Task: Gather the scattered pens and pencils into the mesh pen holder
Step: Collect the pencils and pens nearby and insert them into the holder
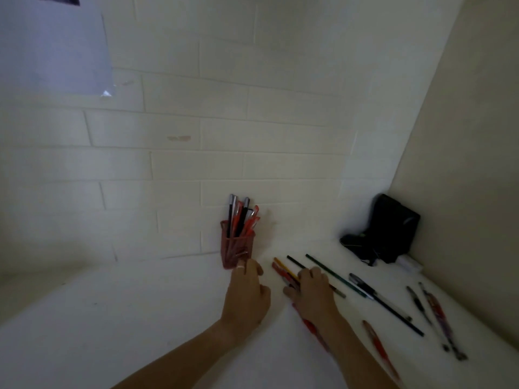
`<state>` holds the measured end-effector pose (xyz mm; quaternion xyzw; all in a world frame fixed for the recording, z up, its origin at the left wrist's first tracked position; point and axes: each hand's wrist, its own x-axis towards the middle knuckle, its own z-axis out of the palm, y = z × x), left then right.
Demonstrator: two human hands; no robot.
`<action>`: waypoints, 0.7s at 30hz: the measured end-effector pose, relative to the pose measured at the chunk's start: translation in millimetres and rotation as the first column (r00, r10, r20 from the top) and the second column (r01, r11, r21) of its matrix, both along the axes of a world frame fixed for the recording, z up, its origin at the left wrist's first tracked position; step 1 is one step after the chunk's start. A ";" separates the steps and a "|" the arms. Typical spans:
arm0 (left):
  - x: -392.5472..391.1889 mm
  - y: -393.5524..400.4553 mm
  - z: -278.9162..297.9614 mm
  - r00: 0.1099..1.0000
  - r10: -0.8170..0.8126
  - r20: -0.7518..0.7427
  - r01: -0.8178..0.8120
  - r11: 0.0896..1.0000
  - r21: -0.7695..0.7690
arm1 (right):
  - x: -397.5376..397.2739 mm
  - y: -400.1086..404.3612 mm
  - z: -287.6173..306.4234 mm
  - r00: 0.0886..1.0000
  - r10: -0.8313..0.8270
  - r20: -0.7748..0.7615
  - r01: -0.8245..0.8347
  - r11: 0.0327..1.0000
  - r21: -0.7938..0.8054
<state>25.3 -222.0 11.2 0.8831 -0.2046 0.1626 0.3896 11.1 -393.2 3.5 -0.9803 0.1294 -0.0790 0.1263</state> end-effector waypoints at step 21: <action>-78.4 -35.6 6.9 0.971 -0.165 -0.172 0.221 0.891 0.395 | 2.3 3.5 7.8 0.991 0.008 -0.131 -0.003 0.999 0.040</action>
